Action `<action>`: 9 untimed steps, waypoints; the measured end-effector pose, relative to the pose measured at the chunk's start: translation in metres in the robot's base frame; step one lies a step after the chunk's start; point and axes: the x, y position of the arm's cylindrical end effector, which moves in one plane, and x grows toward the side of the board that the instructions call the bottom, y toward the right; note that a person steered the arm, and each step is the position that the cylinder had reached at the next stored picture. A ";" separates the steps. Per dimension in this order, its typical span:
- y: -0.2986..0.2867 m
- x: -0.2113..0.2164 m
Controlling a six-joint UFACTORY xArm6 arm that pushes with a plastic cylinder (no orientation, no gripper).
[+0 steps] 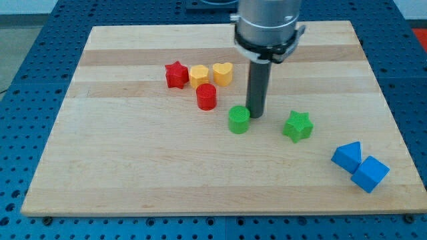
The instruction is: Push the green circle parallel to the green star
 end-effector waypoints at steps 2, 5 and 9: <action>0.012 0.034; -0.039 0.072; -0.041 0.094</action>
